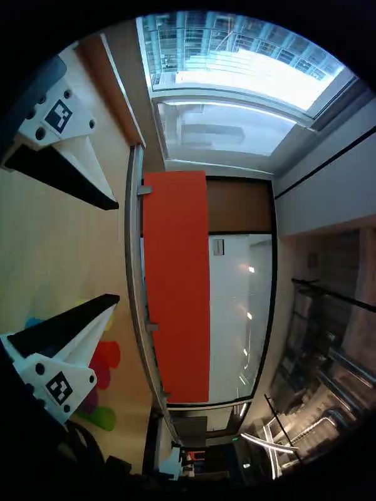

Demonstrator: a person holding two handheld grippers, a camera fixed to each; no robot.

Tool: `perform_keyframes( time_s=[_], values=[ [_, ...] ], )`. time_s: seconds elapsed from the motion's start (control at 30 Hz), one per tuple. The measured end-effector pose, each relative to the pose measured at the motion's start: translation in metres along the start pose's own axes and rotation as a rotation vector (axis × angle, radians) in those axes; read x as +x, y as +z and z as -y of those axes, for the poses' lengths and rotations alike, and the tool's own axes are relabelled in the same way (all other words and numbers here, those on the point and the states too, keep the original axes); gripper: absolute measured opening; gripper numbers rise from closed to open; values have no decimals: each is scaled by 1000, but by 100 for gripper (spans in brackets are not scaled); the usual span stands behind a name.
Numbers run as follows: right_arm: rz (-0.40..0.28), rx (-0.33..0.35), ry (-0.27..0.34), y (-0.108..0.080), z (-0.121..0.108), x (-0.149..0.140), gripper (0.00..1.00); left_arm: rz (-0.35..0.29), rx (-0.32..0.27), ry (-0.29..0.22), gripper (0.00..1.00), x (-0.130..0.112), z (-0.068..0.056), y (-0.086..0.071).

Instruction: Pour water

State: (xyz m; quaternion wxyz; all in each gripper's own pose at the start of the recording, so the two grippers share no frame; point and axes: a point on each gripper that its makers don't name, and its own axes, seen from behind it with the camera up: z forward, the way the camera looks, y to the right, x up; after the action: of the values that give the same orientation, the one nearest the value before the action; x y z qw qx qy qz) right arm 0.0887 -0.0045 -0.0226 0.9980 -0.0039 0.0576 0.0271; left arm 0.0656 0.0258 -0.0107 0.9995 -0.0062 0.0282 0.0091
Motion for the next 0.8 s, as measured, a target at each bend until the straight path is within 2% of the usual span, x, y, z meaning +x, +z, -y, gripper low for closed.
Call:
perform_keyframes(
  time_s=[0.2, 0.6, 0.8],
  values=[
    [6, -17, -5, 0, -4, -3, 99, -15, -16, -17, 100, -5, -3, 2],
    [10, -57, 8, -5, -15, -11, 99, -11, -12, 12, 100, -26, 6, -1],
    [7, -50, 17, -5, -11, -9, 99, -11, -8, 10, 100, -33, 9, -2]
  ],
)
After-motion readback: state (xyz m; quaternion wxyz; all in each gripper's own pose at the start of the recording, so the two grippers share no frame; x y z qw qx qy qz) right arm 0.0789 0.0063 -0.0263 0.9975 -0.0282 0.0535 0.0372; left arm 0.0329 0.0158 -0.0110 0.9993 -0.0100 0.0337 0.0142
